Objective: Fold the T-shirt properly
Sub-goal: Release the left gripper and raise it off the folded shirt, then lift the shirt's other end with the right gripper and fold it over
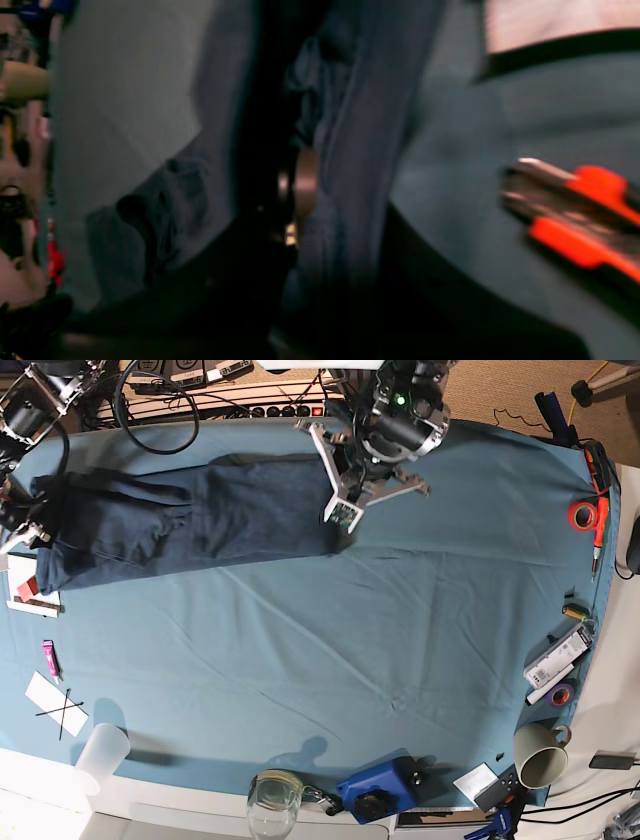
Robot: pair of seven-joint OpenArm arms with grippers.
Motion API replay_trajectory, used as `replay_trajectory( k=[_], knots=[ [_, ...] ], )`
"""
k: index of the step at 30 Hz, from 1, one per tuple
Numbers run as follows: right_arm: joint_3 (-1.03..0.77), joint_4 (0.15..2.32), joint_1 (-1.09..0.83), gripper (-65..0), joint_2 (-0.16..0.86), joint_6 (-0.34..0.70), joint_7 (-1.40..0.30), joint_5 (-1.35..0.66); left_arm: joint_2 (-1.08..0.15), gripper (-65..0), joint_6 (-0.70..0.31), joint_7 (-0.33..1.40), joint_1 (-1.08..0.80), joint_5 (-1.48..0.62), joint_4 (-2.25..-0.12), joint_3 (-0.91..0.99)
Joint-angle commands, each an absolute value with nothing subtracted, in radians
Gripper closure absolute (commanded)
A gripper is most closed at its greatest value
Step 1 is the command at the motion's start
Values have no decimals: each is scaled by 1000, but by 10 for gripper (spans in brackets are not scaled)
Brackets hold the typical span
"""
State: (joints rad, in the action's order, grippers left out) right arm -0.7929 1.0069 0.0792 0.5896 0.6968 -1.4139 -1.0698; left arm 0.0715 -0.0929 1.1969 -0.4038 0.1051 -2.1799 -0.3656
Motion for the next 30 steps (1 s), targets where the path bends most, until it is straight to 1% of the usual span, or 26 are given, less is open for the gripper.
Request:
replay_trajectory(
  k=[1,3,6,11,14,19,22,27,30],
  knots=[
    [-798,1046,97,0,619,698,-1396,-1090,80,0,-92,1180,-414,115,-2214,-370],
    [-798,1095,96,0,609,698,-1396,-1061,75,0,-72,1178,-430,146,-2238,-370],
    [-797,1194,94,0,582,698,-1396,-1018,36,0,7,1172,-441,224,-2282,-370],
    [-795,1350,94,0,533,698,-1396,-1021,-33,0,114,1159,-444,389,-2328,-370],
    [-762,1436,78,0,512,698,-1396,-1023,-54,0,123,1155,-455,438,-2331,-370],
    [-645,1599,19,0,473,698,-1396,-1005,-69,0,124,1171,-455,450,-2335,-359],
    [-588,1689,-9,0,446,698,-1396,-995,-70,0,151,1170,-469,450,-2356,-327],
    [-542,1810,-61,0,409,698,-1396,-1042,-70,0,163,1156,-509,447,-2356,-198],
    [-523,1886,-103,0,392,698,-1396,-1121,-83,0,157,1152,-524,366,-2356,-101]
  ],
)
